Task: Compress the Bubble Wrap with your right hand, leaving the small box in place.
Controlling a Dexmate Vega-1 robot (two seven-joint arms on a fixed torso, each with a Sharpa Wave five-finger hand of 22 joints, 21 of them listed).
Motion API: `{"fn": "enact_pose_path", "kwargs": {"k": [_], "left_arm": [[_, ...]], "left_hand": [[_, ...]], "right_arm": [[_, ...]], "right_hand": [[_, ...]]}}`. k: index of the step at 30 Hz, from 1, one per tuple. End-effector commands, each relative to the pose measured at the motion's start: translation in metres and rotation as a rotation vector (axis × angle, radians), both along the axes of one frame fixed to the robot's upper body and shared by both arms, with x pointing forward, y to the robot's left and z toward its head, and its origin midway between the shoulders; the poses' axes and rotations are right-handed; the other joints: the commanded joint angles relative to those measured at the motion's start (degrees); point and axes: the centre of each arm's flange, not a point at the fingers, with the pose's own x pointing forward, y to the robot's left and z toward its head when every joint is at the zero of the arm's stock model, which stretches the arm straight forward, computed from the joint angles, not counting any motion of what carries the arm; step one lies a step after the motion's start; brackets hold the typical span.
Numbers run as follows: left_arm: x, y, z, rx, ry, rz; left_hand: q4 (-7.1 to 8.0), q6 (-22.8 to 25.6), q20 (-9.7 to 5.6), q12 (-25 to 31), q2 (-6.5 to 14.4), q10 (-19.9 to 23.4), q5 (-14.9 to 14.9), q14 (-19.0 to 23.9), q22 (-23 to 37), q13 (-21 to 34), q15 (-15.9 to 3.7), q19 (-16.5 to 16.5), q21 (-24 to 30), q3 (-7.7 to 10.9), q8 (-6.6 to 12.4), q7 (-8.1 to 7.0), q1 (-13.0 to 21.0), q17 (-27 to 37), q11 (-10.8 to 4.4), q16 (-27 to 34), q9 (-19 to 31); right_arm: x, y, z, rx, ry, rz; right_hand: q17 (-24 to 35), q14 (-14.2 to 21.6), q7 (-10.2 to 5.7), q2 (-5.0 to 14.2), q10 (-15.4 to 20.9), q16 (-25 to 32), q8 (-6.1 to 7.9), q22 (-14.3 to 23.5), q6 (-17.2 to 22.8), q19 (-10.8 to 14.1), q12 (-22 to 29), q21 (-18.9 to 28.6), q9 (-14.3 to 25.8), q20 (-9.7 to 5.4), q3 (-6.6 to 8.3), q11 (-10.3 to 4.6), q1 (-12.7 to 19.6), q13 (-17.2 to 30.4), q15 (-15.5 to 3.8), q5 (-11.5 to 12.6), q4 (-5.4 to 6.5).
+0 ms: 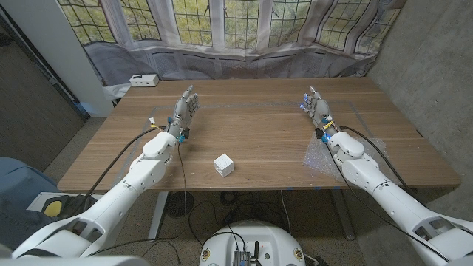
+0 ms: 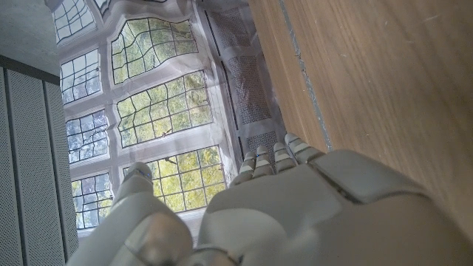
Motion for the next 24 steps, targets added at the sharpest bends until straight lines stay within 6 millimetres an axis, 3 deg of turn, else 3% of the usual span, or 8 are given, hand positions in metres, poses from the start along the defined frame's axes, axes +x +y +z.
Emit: {"fn": "enact_pose_path", "kwargs": {"k": [1, 9, 18, 24], "left_arm": [[-0.003, 0.001, 0.012, 0.031, -0.017, 0.027], [-0.007, 0.0, 0.012, 0.032, -0.02, 0.024], [-0.014, 0.005, 0.016, 0.049, -0.031, 0.033], [-0.021, 0.009, 0.018, 0.042, -0.042, 0.034]], "left_hand": [[0.1, 0.28, 0.45, 0.31, -0.32, 0.18, 0.34, 0.17, 0.21, 0.1, 0.5, -0.27, 0.16, 0.43, 0.47, 0.61, 0.17, 0.08, 0.53, 0.25, 0.15], [0.09, 0.92, 0.67, 0.48, 0.0, 0.64, 0.33, 0.6, 0.22, -0.2, 0.68, -0.24, 0.15, 0.48, 0.63, 0.7, 0.35, 0.07, 0.66, 0.41, 0.16], [-0.01, 2.44, 1.29, 0.93, 0.93, 1.98, 0.22, 2.38, 0.22, -0.8, 0.94, 1.13, 0.58, 0.77, 0.94, 0.83, 1.0, 0.04, 0.91, 0.92, 0.19], [-0.11, 3.34, 1.53, 1.24, 1.38, 2.97, 0.1, 3.19, 0.22, -1.12, 1.04, 1.87, 0.74, 0.92, 1.07, 1.0, 1.36, 0.03, 1.04, 1.05, 0.18]], "right_arm": [[0.006, 0.002, 0.001, -0.03, -0.006, 0.008], [-0.004, 0.001, 0.004, -0.031, -0.038, -0.009], [-0.019, 0.001, 0.008, -0.049, -0.078, -0.013], [-0.028, 0.0, 0.008, -0.04, -0.095, -0.022]], "right_hand": [[0.02, 0.38, 0.21, 0.23, 0.54, 0.4, 0.28, 0.2, 0.16, 0.5, 0.43, 0.34, 0.19, 0.26, 0.52, 0.49, 0.65, 0.28, 0.33, 0.39, -0.08], [-0.6, 1.89, -0.64, 1.01, 1.71, 0.79, 0.52, 0.18, 1.31, 2.54, 0.59, 0.97, 0.19, 0.22, 0.92, -0.06, 1.46, 0.25, 0.08, 0.37, -0.53], [-1.02, 3.06, -0.54, 1.16, 3.12, 1.05, 0.78, 0.18, 2.48, 3.38, 0.9, 1.08, 0.19, 0.28, 0.99, 0.2, 1.86, 0.25, 0.26, 0.27, -0.87], [-1.42, 4.93, -0.49, 1.16, 4.69, 1.58, 0.73, 0.19, 2.98, 5.23, 1.17, 1.54, 0.2, 0.26, 0.9, 0.02, 2.09, 0.28, -0.11, 0.15, -1.15]]}}
